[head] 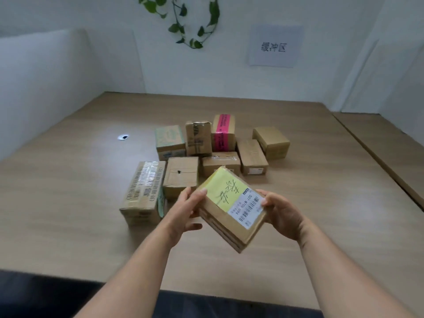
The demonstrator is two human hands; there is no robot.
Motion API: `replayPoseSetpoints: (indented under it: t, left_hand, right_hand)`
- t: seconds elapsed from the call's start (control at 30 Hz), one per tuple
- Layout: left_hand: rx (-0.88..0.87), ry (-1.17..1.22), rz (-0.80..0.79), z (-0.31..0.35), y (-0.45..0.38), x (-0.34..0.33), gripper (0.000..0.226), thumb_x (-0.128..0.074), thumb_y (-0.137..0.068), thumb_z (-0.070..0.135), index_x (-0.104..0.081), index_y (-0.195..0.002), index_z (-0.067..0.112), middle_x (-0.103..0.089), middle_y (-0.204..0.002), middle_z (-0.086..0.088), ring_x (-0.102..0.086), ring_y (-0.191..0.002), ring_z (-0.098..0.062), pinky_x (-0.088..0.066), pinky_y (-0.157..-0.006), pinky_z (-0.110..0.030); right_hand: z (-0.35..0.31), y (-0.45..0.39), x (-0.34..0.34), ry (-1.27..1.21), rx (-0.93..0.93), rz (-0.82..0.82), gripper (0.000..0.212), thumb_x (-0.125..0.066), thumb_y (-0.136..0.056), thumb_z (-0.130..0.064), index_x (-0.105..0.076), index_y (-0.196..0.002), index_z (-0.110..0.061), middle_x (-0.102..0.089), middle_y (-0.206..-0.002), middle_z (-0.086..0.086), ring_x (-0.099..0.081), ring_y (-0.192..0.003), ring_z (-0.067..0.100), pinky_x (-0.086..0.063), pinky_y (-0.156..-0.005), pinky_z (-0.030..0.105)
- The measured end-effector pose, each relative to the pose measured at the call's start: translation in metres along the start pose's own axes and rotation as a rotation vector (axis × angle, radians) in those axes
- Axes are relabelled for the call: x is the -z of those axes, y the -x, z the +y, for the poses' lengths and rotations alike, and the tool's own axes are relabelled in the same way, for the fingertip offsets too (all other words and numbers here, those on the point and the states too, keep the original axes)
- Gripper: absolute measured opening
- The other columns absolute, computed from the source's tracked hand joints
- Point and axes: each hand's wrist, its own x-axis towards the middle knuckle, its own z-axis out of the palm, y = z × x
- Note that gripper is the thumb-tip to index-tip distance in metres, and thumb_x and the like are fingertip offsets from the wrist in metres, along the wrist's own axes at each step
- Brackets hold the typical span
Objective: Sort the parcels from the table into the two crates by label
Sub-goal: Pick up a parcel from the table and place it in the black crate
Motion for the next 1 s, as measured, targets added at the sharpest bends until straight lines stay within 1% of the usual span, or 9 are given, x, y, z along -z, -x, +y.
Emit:
replayPoseSetpoints:
  t: [0.07, 0.2, 0.33, 0.5, 0.63, 0.73, 0.83, 0.93, 1.0]
  left_hand:
    - [0.044, 0.005, -0.012, 0.006, 0.010, 0.010, 0.075, -0.064, -0.068, 0.062, -0.047, -0.132, 0.026, -0.059, -0.121, -0.008, -0.059, -0.110, -0.024, -0.055, -0.084, -0.040]
    - [0.094, 0.147, -0.001, 0.009, 0.019, 0.014, 0.044, -0.066, -0.080, 0.043, -0.061, -0.116, 0.018, -0.068, -0.109, -0.010, -0.065, -0.097, -0.024, -0.055, -0.072, -0.038]
    - [0.028, 0.406, 0.281, 0.008, 0.008, -0.001, 0.029, -0.058, -0.089, 0.033, -0.058, -0.115, 0.020, -0.064, -0.106, -0.008, -0.063, -0.091, -0.024, -0.057, -0.065, -0.040]
    - [-0.112, 0.550, 0.418, 0.005, -0.007, -0.031, 0.061, -0.065, -0.082, 0.044, -0.042, -0.135, 0.027, -0.063, -0.122, -0.013, -0.065, -0.097, -0.031, -0.055, -0.063, -0.040]
    - [-0.074, 0.391, 0.372, 0.002, -0.008, -0.053, 0.103, -0.075, -0.061, 0.059, -0.022, -0.146, 0.037, -0.071, -0.109, -0.006, -0.071, -0.091, -0.023, -0.054, -0.070, -0.039]
    - [-0.049, 0.296, 0.430, 0.002, -0.002, -0.045, 0.121, -0.074, -0.046, 0.069, -0.013, -0.147, 0.043, -0.060, -0.127, 0.003, -0.058, -0.113, -0.023, -0.051, -0.080, -0.043]
    - [-0.073, 0.244, 0.456, 0.002, 0.012, -0.028, 0.095, -0.070, -0.057, 0.066, -0.030, -0.140, 0.046, -0.056, -0.131, 0.007, -0.053, -0.118, -0.021, -0.048, -0.088, -0.045]
    - [-0.082, 0.220, 0.474, -0.003, 0.031, -0.013, 0.060, -0.070, -0.076, 0.044, -0.048, -0.131, 0.040, -0.068, -0.115, 0.007, -0.064, -0.102, -0.018, -0.050, -0.078, -0.035]
    - [-0.079, 0.230, 0.532, -0.010, 0.046, -0.003, 0.061, -0.071, -0.072, 0.039, -0.050, -0.130, 0.037, -0.070, -0.112, 0.006, -0.065, -0.100, -0.019, -0.051, -0.074, -0.032]
  right_hand:
    - [-0.011, -0.011, -0.002, 0.036, -0.005, -0.059, 0.070, -0.062, -0.054, -0.040, -0.067, -0.117, -0.010, -0.068, -0.105, 0.018, -0.064, -0.088, 0.027, -0.052, -0.067, 0.029]
    - [-0.027, -0.040, -0.009, 0.072, -0.003, 0.004, 0.070, -0.067, -0.076, -0.045, -0.051, -0.139, -0.016, -0.068, -0.119, 0.015, -0.064, -0.111, 0.032, -0.049, -0.100, 0.046]
    - [-0.032, -0.050, -0.021, -0.115, -0.010, 0.184, 0.083, -0.054, -0.079, -0.064, -0.033, -0.150, -0.026, -0.042, -0.149, 0.018, -0.047, -0.131, 0.032, -0.041, -0.107, 0.048]
    - [-0.023, -0.039, -0.056, -0.005, -0.049, 0.044, 0.097, -0.061, -0.071, -0.072, -0.022, -0.153, -0.038, -0.042, -0.148, 0.009, -0.049, -0.124, 0.027, -0.040, -0.103, 0.052]
    - [-0.024, -0.046, -0.072, -0.041, 0.064, -0.075, 0.067, -0.064, -0.073, -0.045, -0.044, -0.136, -0.044, -0.069, -0.120, -0.005, -0.067, -0.107, 0.022, -0.053, -0.080, 0.039]
    - [-0.031, -0.057, -0.063, -0.074, 0.080, -0.099, 0.066, -0.062, -0.070, -0.029, -0.051, -0.135, -0.034, -0.073, -0.113, -0.002, -0.069, -0.101, 0.021, -0.057, -0.080, 0.038]
    - [-0.031, -0.067, -0.055, -0.024, 0.030, -0.212, 0.066, -0.060, -0.068, -0.025, -0.055, -0.134, -0.028, -0.073, -0.110, 0.000, -0.068, -0.094, 0.017, -0.057, -0.079, 0.036]
    - [-0.027, -0.074, -0.063, 0.013, -0.032, -0.358, 0.070, -0.060, -0.068, -0.021, -0.053, -0.137, -0.027, -0.070, -0.118, 0.006, -0.066, -0.091, 0.015, -0.056, -0.076, 0.032]
    - [-0.022, -0.077, -0.073, 0.041, -0.051, -0.466, 0.076, -0.066, -0.067, -0.022, -0.048, -0.140, -0.036, -0.069, -0.120, 0.003, -0.066, -0.091, 0.015, -0.054, -0.084, 0.036]
